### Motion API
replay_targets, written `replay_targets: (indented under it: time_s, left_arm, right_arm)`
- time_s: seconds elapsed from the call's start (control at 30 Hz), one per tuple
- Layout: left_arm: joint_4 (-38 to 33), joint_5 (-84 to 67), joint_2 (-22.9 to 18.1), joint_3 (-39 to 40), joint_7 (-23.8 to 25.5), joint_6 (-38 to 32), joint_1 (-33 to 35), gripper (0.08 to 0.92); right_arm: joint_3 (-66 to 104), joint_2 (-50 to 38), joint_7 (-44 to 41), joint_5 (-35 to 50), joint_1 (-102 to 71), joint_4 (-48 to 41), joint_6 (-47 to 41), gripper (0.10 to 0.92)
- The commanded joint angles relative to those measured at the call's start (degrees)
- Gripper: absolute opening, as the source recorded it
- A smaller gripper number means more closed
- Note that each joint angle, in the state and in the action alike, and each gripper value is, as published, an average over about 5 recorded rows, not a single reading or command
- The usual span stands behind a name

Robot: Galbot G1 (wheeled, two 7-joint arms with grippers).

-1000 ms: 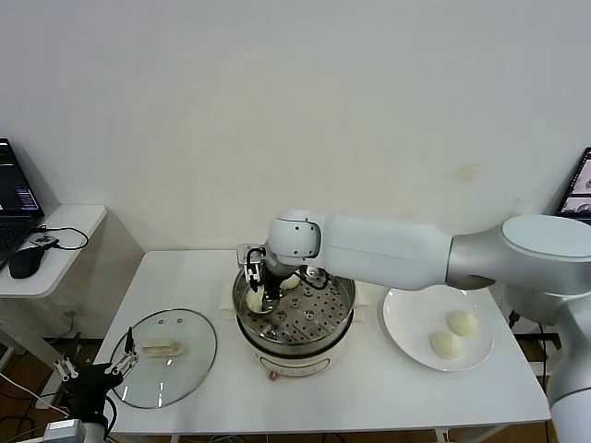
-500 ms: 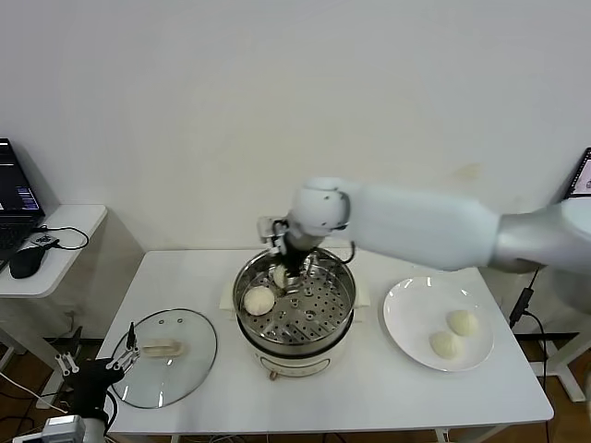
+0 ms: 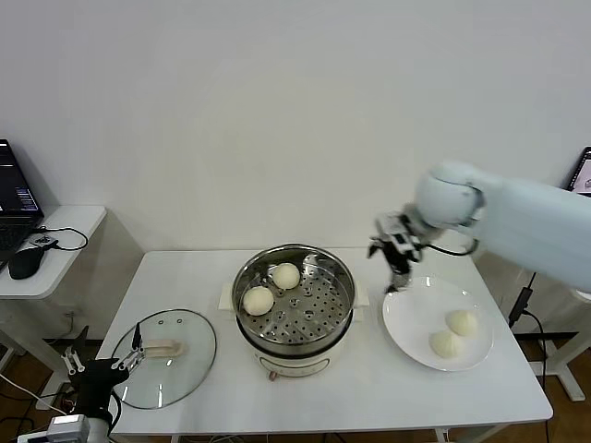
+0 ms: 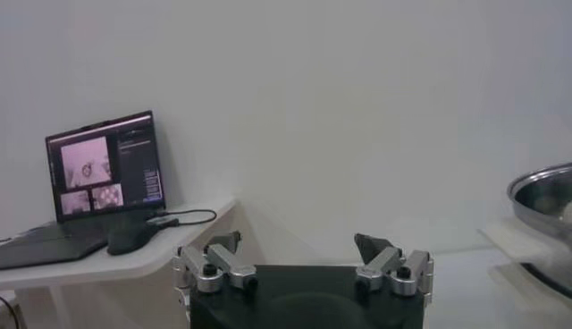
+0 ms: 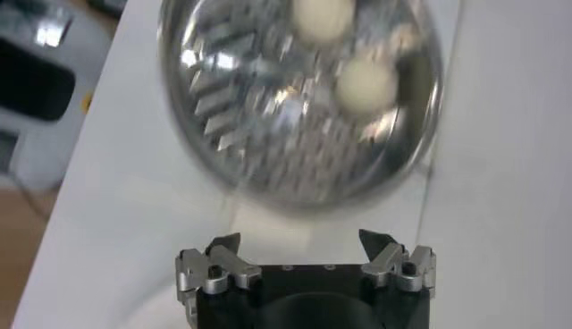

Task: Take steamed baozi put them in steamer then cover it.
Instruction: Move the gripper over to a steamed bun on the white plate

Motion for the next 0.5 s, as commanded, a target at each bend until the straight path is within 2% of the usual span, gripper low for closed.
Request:
replay_targets:
  time_s: [0.03, 0.23, 0.5]
  left_arm:
    - [0.20, 0.19, -0.18, -0.11, 0.00, 0.04, 0.28, 0.823]
    - [0.61, 0.72, -0.66, -0.04, 0.03, 0.02, 0.58, 0.823]
    - [0.81, 1.12, -1.11, -0.15, 0.10, 0.07, 0.69, 0.823]
  right_arm:
    - [9.23, -13.50, -2.43, -12.93, -15.07, 1.98, 5.91, 0.823]
    - [22.31, -14.32, 0.29, -17.07, -33.16, -0.22, 6.67, 0.823]
    - [33.95, -11.63, 2.26, -21.04, -46.10, -3.89, 6.81, 0.823]
